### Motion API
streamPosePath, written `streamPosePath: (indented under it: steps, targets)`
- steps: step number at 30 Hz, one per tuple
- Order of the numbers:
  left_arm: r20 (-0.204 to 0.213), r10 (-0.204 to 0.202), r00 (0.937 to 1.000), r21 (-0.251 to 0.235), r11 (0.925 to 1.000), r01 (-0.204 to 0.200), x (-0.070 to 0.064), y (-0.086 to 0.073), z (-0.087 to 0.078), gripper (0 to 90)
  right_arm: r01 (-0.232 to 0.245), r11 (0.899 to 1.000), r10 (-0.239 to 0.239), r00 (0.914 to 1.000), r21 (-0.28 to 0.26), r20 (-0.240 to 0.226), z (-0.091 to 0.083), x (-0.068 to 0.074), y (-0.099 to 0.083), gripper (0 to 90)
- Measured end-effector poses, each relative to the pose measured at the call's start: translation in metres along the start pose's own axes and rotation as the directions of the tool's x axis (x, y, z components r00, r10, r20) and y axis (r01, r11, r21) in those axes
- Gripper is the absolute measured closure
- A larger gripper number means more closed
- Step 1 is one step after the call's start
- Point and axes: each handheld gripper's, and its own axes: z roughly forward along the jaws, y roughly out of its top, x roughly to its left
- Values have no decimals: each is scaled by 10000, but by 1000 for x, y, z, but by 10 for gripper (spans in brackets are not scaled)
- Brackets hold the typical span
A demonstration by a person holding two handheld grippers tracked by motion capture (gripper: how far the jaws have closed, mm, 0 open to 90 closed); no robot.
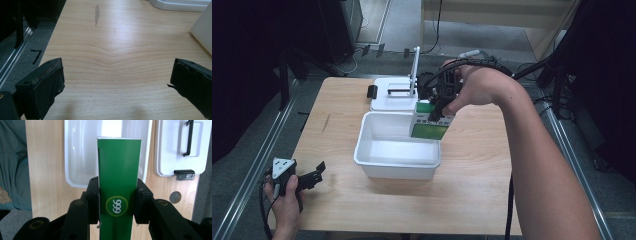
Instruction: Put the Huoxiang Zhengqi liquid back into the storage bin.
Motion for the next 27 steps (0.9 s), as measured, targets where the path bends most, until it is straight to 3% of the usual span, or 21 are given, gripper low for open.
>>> streamPosePath:
  steps: [1,27]
  targets:
    - [0,-7,10000,1,10000,7,0,0,0,0,-155,9998,156,9999,107,-62,1,1,1,647]
    - [-6,19,10000,-5,10000,-19,0,0,0,0,103,9994,-90,9992,339,-398,47,0,12,646]
